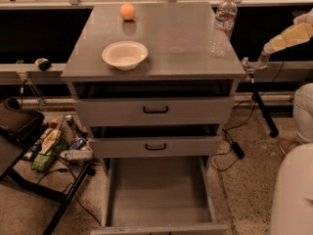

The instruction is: Pick water bottle from bottom drawer and place on counter

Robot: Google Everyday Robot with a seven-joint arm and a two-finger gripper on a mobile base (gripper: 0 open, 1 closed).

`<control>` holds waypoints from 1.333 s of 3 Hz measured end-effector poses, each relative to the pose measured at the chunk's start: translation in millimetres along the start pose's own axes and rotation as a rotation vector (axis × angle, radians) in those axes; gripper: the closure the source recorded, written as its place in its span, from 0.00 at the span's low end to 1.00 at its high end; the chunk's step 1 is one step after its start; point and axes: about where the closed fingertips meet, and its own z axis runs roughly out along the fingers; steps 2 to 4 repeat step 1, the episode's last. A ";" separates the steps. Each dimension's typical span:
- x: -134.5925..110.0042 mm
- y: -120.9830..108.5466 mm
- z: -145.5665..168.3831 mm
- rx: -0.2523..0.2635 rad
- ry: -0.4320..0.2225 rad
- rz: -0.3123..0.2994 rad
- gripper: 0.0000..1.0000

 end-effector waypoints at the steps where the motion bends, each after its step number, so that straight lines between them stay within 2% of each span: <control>1: 10.2 25.2 -48.2 0.005 0.192 0.011 0.00; 4: 10.2 25.2 -48.2 0.005 0.192 0.011 0.00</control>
Offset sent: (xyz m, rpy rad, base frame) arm 0.0000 0.0000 0.0000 0.0000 0.0000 0.0000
